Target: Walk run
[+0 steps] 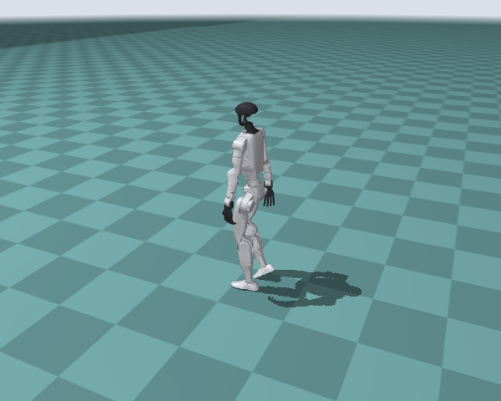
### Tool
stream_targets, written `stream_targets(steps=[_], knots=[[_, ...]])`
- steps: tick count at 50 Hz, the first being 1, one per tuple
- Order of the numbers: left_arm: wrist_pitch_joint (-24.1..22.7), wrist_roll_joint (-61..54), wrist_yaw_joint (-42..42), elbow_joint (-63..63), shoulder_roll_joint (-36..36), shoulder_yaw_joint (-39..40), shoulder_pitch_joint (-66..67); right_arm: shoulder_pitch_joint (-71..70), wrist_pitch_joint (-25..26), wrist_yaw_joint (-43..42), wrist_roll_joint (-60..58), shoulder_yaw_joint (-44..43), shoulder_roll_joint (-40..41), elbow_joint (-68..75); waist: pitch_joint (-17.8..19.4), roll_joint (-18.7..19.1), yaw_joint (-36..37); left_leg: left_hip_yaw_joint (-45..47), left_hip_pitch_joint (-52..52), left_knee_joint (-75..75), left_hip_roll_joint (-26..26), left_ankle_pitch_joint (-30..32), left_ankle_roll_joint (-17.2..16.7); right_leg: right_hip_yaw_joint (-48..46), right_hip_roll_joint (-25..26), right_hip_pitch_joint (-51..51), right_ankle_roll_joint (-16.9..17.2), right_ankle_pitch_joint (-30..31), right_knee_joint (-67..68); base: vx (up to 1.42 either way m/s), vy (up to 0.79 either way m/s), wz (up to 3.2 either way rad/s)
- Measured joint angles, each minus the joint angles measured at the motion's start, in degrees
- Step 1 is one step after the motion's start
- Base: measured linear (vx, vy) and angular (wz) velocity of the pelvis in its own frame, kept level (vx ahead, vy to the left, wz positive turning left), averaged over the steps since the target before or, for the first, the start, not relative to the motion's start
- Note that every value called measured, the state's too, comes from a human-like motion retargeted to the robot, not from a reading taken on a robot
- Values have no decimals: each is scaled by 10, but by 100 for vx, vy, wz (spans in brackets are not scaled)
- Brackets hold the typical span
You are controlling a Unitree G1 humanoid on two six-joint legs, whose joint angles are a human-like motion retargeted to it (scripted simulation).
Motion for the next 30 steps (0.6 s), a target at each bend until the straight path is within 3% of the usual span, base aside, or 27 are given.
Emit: stream_targets(steps=[5,8,10,12,13,15,17,19,20,22,23,25,28,30], knots=[[-57,61,17,-67,55,-49,-54,9,11,2,19,-21,0,1,6,-15,-41,60,89,-36,-28,-29,-18,-24,-84,-56,-17,-23,-206,65,-24,-87],[-67,84,50,-70,84,-54,-83,12,12,12,60,-37,3,19,2,-15,-42,88,138,-51,-28,-38,-48,-37,-89,-81,-23,-33,-330,74,-30,-111],[-63,85,66,-64,92,-48,-95,15,10,18,82,-48,5,31,-11,-11,-25,117,159,-55,-26,-34,-74,-53,-71,-87,-47,-36,-407,84,-35,-130],[-55,71,71,-60,86,-38,-94,24,12,21,93,-64,9,40,-21,3,-36,113,173,-43,-14,-12,-99,-132,-75,-79,-96,-31,-408,85,-38,-34],[-52,59,70,-60,79,-31,-90,28,15,22,96,-71,10,43,-26,9,-45,109,176,-33,-8,7,-115,-155,-75,-75,-123,-28,-388,87,-43,30],[-53,28,58,-66,54,-19,-70,37,24,22,93,-88,11,47,-36,20,-76,91,181,-6,7,66,-153,-236,-101,-69,-117,-1,-355,83,-42,73],[-78,9,33,-72,22,-2,-35,47,36,13,81,-96,11,46,-42,31,-95,88,182,43,26,175,-184,-132,-78,-62,-145,10,-335,87,-45,15],[-119,-9,3,-71,-5,-1,6,46,50,1,67,-97,3,49,-47,29,-89,68,155,130,24,293,-200,-103,-82,-45,-159,-13,-309,87,-44,-70],[-141,-17,-12,-70,-16,-7,27,41,56,-4,58,-98,-2,50,-46,25,-94,53,129,190,20,340,-200,-93,-89,-39,-166,-24,-297,77,-37,-119],[-156,-15,-22,-57,-24,-13,70,28,66,-17,37,-89,-5,45,-30,24,-79,16,80,346,21,368,-200,-60,-45,0,-192,-43,-298,78,-46,-186],[-151,-6,-20,-47,-27,-14,88,17,69,-23,30,-85,-6,38,-29,11,-78,-4,64,366,-3,368,-200,-40,-42,14,-200,-47,-304,71,-46,-162],[-129,32,-3,-28,-33,-18,119,-7,70,-31,22,-75,-6,18,-31,-12,-85,-20,24,391,-34,317,-179,-12,-47,35,-205,-57,-313,73,-45,-120],[-96,118,40,5,-46,-10,168,-38,51,-35,12,-51,-8,-28,-28,-34,-59,3,-51,411,-32,239,-135,51,-34,68,-205,-63,-325,76,-33,-211],[-80,167,64,33,-50,-3,197,-54,30,-34,4,-28,-10,-63,-27,-51,-29,43,-102,387,-17,181,-86,97,-28,84,-205,-65,-330,92,-25,-274]])
